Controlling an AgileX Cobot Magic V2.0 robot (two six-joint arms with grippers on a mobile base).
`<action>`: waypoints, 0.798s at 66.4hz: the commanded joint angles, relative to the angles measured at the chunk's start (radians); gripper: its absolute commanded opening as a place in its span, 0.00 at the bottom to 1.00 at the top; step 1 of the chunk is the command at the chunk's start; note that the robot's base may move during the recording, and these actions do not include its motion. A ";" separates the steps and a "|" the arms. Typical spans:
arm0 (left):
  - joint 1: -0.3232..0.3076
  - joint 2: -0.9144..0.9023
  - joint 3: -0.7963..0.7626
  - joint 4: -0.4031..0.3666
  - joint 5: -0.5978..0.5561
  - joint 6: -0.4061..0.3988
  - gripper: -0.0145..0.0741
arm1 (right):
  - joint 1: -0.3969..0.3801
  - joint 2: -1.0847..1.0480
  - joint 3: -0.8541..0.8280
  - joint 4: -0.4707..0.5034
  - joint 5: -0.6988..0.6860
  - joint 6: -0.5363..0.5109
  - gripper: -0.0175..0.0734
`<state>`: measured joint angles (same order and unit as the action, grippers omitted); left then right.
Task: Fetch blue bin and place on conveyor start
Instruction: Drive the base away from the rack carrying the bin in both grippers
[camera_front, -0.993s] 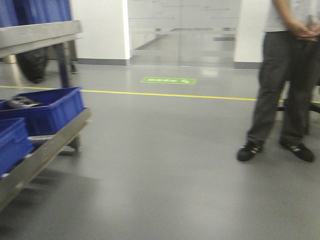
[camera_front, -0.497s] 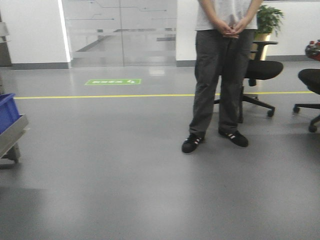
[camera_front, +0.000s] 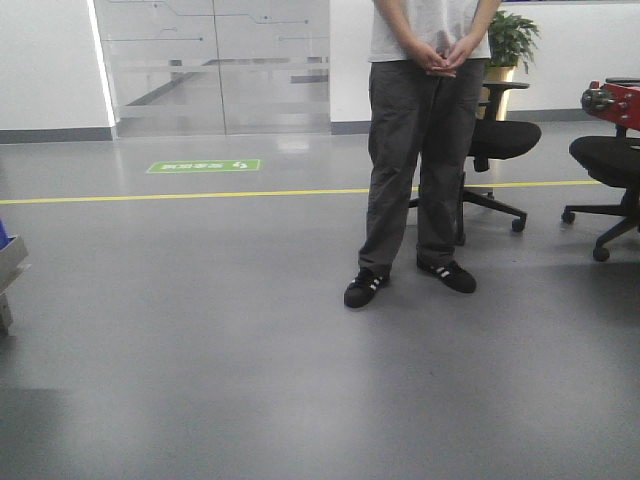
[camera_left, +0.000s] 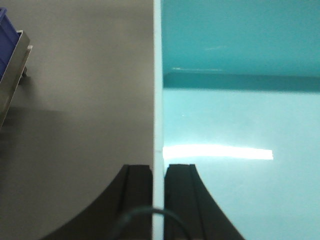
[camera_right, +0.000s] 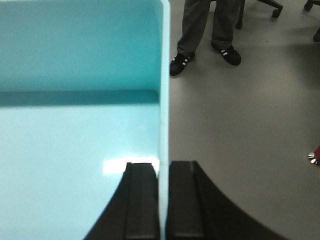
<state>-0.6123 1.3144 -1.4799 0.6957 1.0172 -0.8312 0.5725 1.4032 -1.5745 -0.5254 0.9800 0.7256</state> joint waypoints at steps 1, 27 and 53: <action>-0.013 -0.002 -0.006 0.011 -0.066 -0.001 0.04 | 0.009 -0.006 -0.005 0.025 -0.060 -0.002 0.01; -0.013 -0.002 -0.006 0.011 -0.066 -0.001 0.04 | 0.009 -0.006 -0.005 0.025 -0.060 -0.002 0.01; -0.013 -0.002 -0.006 0.011 -0.068 -0.001 0.04 | 0.009 -0.006 -0.005 0.025 -0.060 -0.002 0.01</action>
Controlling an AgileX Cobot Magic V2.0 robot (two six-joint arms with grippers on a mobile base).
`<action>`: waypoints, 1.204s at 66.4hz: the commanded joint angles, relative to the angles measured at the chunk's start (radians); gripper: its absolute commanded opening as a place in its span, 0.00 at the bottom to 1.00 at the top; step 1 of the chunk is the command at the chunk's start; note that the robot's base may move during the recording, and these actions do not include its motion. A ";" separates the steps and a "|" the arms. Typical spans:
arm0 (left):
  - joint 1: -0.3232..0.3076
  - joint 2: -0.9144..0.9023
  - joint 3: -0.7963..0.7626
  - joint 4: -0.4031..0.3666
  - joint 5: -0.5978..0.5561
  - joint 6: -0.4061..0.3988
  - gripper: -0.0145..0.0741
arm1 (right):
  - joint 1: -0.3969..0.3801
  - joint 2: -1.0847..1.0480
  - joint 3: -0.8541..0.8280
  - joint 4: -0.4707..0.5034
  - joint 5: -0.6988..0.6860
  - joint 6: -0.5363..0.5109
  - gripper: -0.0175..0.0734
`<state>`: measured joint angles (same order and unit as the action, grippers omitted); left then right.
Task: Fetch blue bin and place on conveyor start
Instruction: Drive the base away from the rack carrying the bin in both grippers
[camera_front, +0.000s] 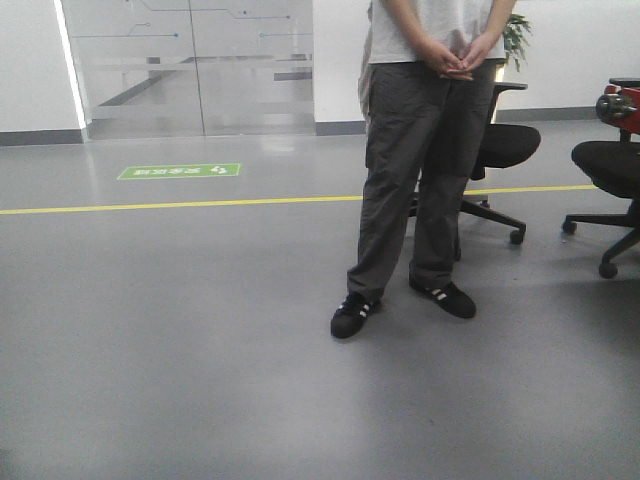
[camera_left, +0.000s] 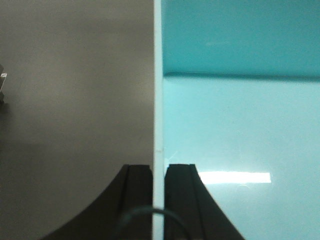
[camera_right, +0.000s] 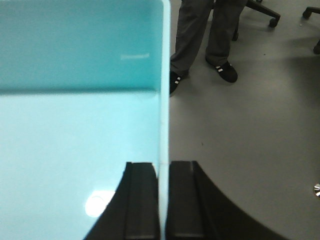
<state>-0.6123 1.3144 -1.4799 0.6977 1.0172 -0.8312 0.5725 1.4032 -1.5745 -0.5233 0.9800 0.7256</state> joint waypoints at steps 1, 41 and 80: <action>-0.013 -0.002 -0.006 0.009 -0.068 -0.001 0.04 | 0.009 -0.006 -0.005 0.023 -0.060 -0.002 0.01; -0.013 -0.002 -0.006 0.013 -0.068 -0.001 0.04 | 0.009 -0.006 -0.005 0.023 -0.060 -0.002 0.01; -0.013 -0.002 -0.006 0.017 -0.070 -0.001 0.04 | 0.009 -0.006 -0.005 0.023 -0.060 -0.002 0.01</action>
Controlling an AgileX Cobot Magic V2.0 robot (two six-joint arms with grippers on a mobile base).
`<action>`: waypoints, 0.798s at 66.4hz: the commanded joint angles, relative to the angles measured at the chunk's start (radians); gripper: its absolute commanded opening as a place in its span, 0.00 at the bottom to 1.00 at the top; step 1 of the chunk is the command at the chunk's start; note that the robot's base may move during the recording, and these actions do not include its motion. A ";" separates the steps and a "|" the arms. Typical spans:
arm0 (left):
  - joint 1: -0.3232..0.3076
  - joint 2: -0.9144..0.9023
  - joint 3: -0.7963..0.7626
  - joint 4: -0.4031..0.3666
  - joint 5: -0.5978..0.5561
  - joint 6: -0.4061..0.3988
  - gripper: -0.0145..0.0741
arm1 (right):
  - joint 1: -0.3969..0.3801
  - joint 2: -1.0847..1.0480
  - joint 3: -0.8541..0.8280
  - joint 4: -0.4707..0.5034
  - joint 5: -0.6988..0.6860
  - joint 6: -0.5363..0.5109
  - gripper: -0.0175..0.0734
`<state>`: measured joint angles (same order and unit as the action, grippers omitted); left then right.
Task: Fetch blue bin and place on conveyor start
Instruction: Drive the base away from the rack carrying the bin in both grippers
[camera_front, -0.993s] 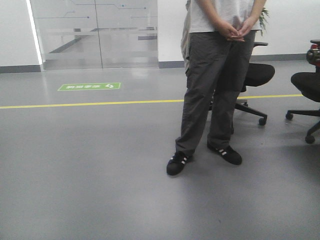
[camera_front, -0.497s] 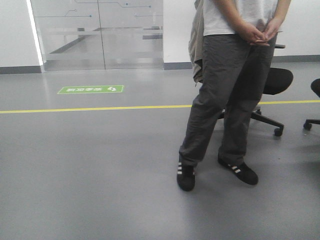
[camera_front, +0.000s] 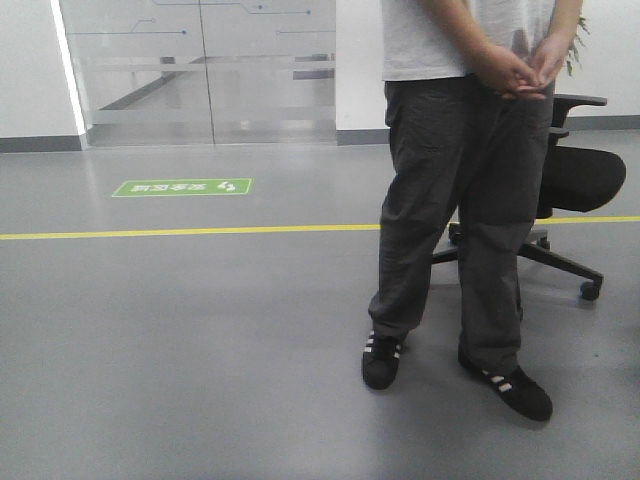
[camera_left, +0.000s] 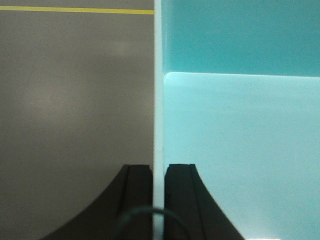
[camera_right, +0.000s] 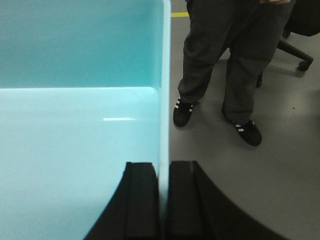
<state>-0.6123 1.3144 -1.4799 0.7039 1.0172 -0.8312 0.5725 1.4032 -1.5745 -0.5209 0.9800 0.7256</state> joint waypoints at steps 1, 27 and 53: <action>-0.013 -0.002 -0.006 0.011 -0.070 -0.001 0.04 | 0.009 -0.006 -0.005 0.020 -0.060 -0.002 0.01; -0.013 -0.002 -0.006 0.011 -0.070 -0.001 0.04 | 0.009 -0.006 -0.005 0.020 -0.060 -0.002 0.01; -0.013 -0.002 -0.006 0.025 -0.070 -0.001 0.04 | 0.009 -0.006 -0.005 0.020 -0.064 -0.002 0.01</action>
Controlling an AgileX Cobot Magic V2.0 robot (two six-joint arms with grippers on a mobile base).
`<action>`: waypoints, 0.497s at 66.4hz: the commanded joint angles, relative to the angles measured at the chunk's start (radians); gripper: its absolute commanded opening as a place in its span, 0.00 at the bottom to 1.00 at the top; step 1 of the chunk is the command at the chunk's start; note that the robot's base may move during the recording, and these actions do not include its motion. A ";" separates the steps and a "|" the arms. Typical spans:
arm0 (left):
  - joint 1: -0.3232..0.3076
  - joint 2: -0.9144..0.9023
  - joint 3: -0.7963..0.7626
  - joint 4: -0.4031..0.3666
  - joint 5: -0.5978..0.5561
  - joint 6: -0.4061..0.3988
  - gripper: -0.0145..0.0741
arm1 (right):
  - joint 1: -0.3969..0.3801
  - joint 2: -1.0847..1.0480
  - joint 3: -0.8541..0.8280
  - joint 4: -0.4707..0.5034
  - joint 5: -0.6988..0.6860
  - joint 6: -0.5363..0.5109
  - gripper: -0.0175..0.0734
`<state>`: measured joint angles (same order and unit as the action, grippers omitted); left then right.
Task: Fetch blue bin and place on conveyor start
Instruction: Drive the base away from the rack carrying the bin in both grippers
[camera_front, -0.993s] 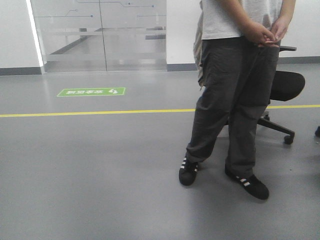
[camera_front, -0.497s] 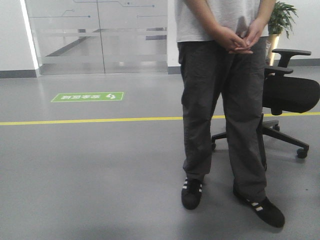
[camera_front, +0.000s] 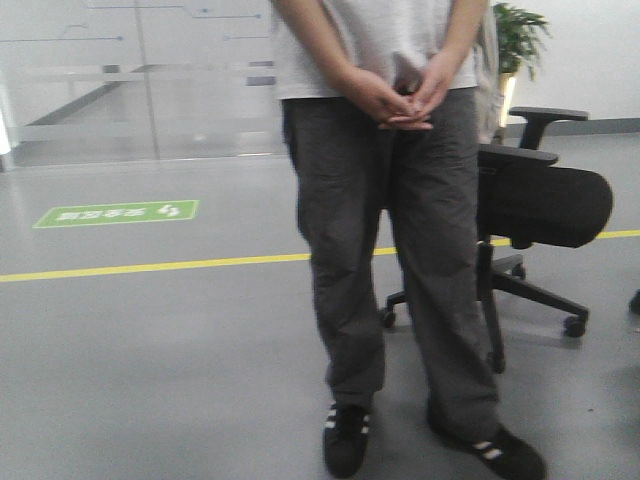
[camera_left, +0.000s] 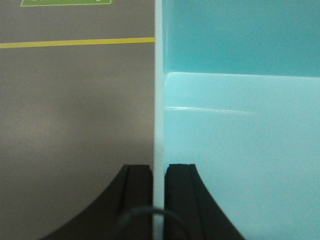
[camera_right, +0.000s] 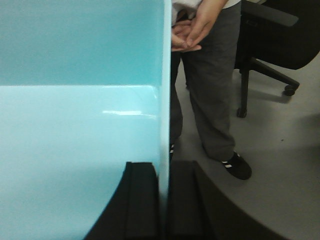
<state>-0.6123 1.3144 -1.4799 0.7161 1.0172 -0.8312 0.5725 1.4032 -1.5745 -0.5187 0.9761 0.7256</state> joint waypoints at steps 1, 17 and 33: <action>-0.013 -0.002 -0.006 0.012 -0.070 -0.001 0.04 | 0.009 -0.006 -0.005 0.017 -0.060 -0.002 0.01; -0.011 -0.002 -0.006 0.013 -0.070 -0.001 0.04 | 0.009 -0.006 -0.005 0.017 -0.064 -0.002 0.01; -0.011 -0.002 -0.006 0.014 -0.070 -0.001 0.04 | 0.009 -0.006 -0.005 0.017 -0.064 -0.002 0.01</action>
<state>-0.6123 1.3144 -1.4799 0.7220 1.0172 -0.8312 0.5725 1.4070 -1.5745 -0.5187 0.9723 0.7256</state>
